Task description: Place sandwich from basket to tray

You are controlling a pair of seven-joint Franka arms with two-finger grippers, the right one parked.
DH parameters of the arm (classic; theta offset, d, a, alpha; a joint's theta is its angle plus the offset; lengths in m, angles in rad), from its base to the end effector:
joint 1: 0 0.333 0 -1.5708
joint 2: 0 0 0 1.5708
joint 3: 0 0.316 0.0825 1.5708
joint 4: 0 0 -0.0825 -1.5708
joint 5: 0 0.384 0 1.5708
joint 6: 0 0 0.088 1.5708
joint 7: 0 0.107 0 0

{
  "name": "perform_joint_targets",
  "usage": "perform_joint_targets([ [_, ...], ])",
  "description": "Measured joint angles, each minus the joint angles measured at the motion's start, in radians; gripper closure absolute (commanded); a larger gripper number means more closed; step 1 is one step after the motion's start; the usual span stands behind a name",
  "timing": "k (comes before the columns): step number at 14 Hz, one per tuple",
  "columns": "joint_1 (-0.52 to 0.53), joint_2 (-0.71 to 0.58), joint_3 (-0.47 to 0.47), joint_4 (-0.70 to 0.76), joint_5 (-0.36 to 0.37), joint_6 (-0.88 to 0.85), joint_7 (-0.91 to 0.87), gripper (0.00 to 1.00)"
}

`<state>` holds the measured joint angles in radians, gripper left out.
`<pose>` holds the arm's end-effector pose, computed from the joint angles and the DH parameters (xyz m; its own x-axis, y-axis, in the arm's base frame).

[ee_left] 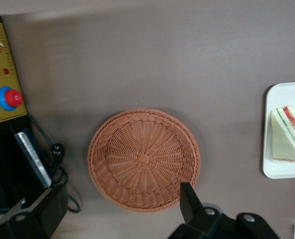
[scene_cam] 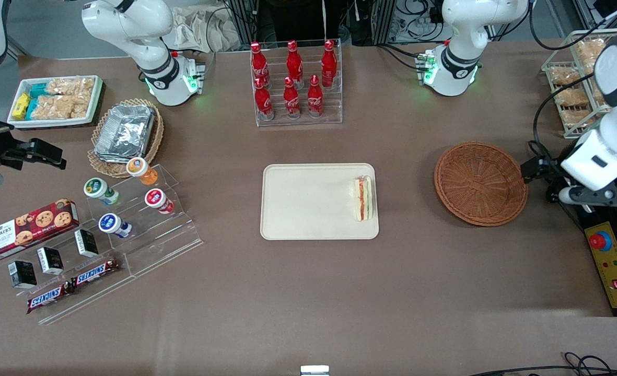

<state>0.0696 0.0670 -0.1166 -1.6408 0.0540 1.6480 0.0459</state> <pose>0.5762 -0.0198 0.5603 0.9934 -0.0970 -0.0614 -0.0997 -0.9941 -0.0429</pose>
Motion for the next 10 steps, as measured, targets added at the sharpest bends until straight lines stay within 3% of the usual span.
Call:
perform_joint_targets([
  [4,-0.001,-0.021,0.045,0.083,-0.053,-0.083,0.056,0.0],
  [10,-0.002,-0.016,0.062,0.085,-0.058,-0.087,0.08,0.0],
])
